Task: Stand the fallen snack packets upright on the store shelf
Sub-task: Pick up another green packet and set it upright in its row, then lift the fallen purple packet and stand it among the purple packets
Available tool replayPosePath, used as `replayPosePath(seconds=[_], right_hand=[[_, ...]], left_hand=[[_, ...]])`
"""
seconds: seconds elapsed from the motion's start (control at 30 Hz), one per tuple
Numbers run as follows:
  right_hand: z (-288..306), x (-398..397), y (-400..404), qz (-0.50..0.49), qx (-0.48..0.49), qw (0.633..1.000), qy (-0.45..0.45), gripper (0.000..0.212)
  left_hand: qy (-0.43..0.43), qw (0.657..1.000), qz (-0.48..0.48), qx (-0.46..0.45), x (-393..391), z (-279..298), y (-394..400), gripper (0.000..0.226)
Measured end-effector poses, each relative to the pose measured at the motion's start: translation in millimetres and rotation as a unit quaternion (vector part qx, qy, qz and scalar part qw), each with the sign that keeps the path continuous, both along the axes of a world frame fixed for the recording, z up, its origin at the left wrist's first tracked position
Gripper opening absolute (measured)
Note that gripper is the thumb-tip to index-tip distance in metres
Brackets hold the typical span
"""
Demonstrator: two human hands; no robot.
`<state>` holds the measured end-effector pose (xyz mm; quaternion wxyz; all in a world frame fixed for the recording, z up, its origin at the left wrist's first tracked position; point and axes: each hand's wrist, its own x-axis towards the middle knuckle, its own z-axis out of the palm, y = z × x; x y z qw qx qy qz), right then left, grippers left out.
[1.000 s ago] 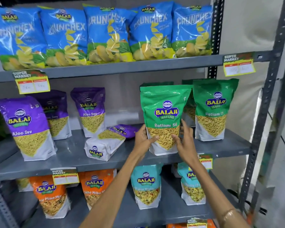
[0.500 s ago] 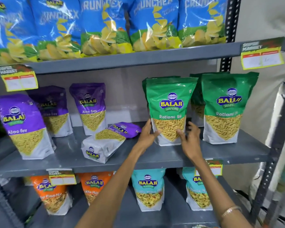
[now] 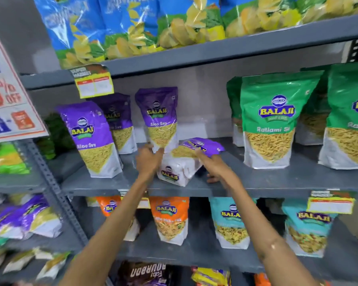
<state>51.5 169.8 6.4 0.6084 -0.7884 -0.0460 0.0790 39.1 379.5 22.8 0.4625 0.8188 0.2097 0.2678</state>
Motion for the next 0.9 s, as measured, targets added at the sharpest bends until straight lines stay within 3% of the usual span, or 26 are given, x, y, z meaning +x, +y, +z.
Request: replayPosePath(seconds=[0.03, 0.1, 0.17, 0.27, 0.37, 0.47, 0.53, 0.6, 0.73, 0.9], right_hand=[[3.6, 2.5, 12.8, -0.006, 0.013, 0.999, 0.033, 0.078], [3.5, 14.5, 33.5, -0.023, 0.040, 0.998, 0.053, 0.081], [-3.8, 30.4, 46.5, -0.048, 0.048, 0.997, 0.031, 0.076], [-27.0, 51.4, 51.8, -0.093, 0.090, 0.992, 0.013, 0.075], [-13.4, 7.8, 51.8, -0.117, 0.172, 0.978, -0.023, 0.019], [-10.7, -16.1, 49.7, -0.114, 0.202, 0.970, -0.077, 0.031], [-11.6, -30.7, 49.6, -0.108, 0.222, 0.965, -0.090, 0.052], [-9.3, -52.3, 49.0, -0.106, 0.222, 0.963, -0.111, 0.054], [-1.5, -100.4, 44.5, -0.085, 0.181, 0.958, -0.206, 0.057], [30.2, -173.6, 40.8, -0.054, 0.141, 0.933, -0.326, 0.063]], left_hand=[[0.080, 0.993, -0.060, -0.070, 3.9, 4.0, 9.2, 0.031], [0.206, 0.944, -0.172, -0.191, 12.1, 9.0, 25.3, 0.035], [0.262, 0.909, -0.243, -0.216, 22.6, 9.9, 36.7, 0.036], [0.280, 0.879, -0.313, -0.224, 36.0, 5.3, 40.0, 0.015], [0.233, 0.878, -0.346, -0.235, 36.0, -2.6, 35.6, 0.012], [0.167, 0.869, -0.380, -0.268, 16.9, -11.7, 26.6, 0.004], [0.098, 0.867, -0.393, -0.289, -0.4, -15.5, 18.4, 0.016], [0.009, 0.879, -0.378, -0.292, -21.3, -19.2, 11.0, 0.035], [-0.089, 0.895, -0.344, -0.269, -73.3, -19.7, 3.4, 0.076], [-0.214, 0.875, -0.354, -0.251, -142.3, -1.2, 7.3, 0.087]])
